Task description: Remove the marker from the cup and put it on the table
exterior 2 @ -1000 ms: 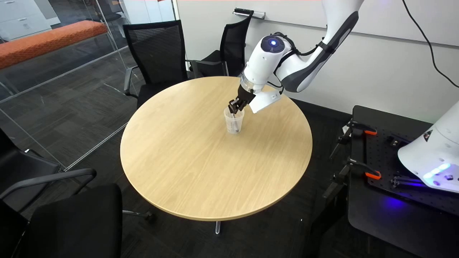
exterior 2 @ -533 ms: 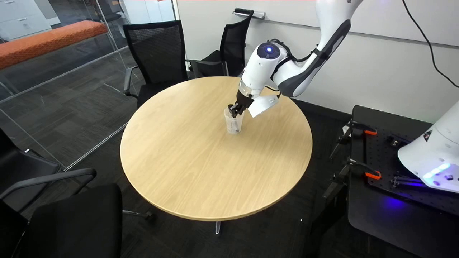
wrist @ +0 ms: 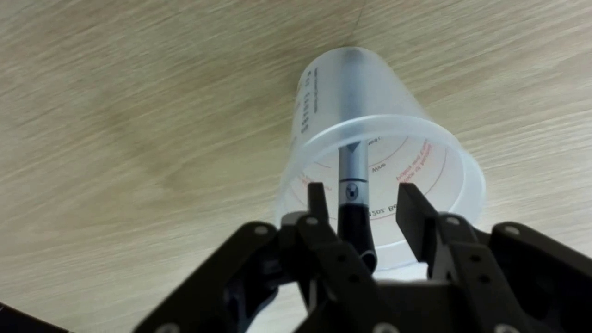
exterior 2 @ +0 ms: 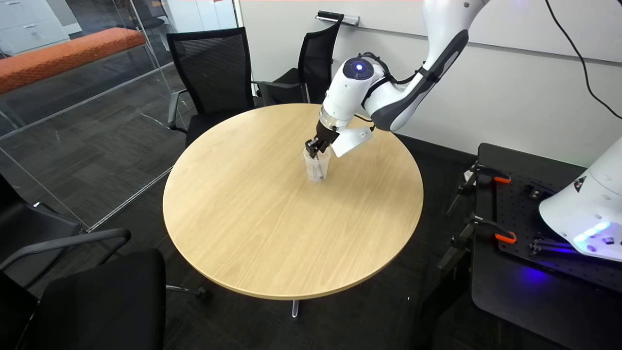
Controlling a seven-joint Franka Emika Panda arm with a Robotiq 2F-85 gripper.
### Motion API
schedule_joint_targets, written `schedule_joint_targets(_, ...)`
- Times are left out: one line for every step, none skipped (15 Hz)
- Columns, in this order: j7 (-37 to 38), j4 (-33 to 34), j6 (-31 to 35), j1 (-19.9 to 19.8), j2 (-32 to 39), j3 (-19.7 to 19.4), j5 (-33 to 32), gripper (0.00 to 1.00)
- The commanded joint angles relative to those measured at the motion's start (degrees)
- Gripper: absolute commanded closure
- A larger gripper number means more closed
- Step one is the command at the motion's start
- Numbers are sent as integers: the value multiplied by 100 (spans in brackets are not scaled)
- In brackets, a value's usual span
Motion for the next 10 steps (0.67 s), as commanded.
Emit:
schedule_joint_targets(-180, 306, -245, 98, 174, -39, 15, 54)
schedule_joint_targets(-184, 353, -264, 101, 210, -42, 1, 54)
schedule_joint_targets(-179, 406, -282, 114, 248, -54, -29, 55)
schedule_joint_targets(-478, 376, 202, 830, 36, -890, 710, 56)
schedule_joint_targets(-295, 499, -203, 249, 296, -221, 110, 63)
schedule_joint_targets(-385, 563, -162, 388, 314, -390, 157, 82)
schedule_joint_targets(-366, 583, -142, 404, 329, -392, 119, 89)
schedule_joint_targets(-355, 610, -147, 429, 346, -389, 102, 96)
schedule_joint_targets(-333, 656, -98, 432, 387, -408, 39, 100)
schedule_joint_targets(-309, 622, -113, 432, 347, -393, 13, 95)
